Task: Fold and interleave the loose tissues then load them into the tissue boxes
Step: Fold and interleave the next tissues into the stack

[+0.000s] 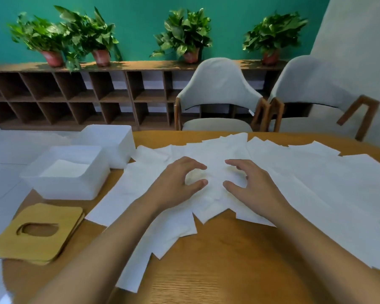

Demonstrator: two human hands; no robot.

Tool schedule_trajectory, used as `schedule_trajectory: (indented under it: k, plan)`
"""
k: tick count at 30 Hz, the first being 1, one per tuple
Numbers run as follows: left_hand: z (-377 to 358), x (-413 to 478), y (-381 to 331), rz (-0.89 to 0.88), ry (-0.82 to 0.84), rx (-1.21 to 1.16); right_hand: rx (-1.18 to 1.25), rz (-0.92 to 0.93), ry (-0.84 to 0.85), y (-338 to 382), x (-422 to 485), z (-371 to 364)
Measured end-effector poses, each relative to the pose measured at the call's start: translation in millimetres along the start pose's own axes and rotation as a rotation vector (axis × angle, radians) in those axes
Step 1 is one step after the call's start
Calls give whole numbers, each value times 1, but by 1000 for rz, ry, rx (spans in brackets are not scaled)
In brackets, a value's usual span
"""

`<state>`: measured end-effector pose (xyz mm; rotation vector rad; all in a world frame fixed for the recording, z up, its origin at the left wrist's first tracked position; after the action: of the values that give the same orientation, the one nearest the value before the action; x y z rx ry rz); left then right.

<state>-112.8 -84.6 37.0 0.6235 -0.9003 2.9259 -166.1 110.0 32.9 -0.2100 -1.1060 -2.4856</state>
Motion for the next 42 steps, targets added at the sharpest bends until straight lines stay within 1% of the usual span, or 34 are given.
schedule_trajectory:
  k: [4, 7, 9, 13, 16, 19, 21, 24, 25, 27, 29, 31, 33, 36, 39, 41, 42]
  plan:
    - [-54, 3, -22, -15, 1, -47, -38, 31, -17, -36, -8, 16]
    - [-83, 3, -30, -26, 7, -38, -53, 101, -93, -53, -15, 24]
    - [-92, 3, -32, -58, -32, -46, -54, 126, -140, -64, -19, 27]
    - [-99, 7, -37, -146, -137, -54, -63, 121, -183, -76, -17, 31]
    - [-95, 9, -45, -252, -265, -14, -81, 161, -170, -75, -15, 29]
    - [-89, 8, -48, -311, -300, -25, -98, 204, -111, -72, -17, 25]
    - [-84, 3, -51, -283, -286, -39, -120, 224, -80, -73, -16, 23]
    - [-72, -5, -54, -116, -261, -207, -86, 275, -147, -70, -15, 26]
    - [-67, -6, -54, -56, -266, -296, -45, 240, -169, -69, -16, 29]
    - [-56, -4, -51, 41, -286, -462, 88, 101, -175, -70, -18, 34]
    - [-53, -1, -50, 107, -228, -558, 295, -5, -156, -68, -19, 38]
    - [-57, 0, -50, 152, -108, -576, 515, -62, -127, -62, -19, 43]
    - [-60, 1, -49, 195, -54, -583, 622, -94, -99, -59, -18, 45]
    - [-63, 1, -43, 245, 7, -597, 662, -174, -36, -66, -17, 42]
    - [-69, 1, -38, 214, 115, -509, 709, -270, 66, -75, -17, 37]
    - [-75, -1, -39, 198, 168, -486, 660, -260, 98, -75, -16, 36]
    - [-76, -1, -39, 204, 161, -483, 612, -236, 82, -74, -16, 37]
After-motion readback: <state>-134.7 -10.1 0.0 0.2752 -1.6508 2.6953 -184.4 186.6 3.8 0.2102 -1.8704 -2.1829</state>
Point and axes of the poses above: each hand's wrist, its own x-axis towards the middle knuckle, its own z-axis out of the back of the hand, y = z × x, the point moved 7 cm from there along x, towards the middle knuckle, and after that the axes turned 11 degrees about -y, right-handed, at the moved point
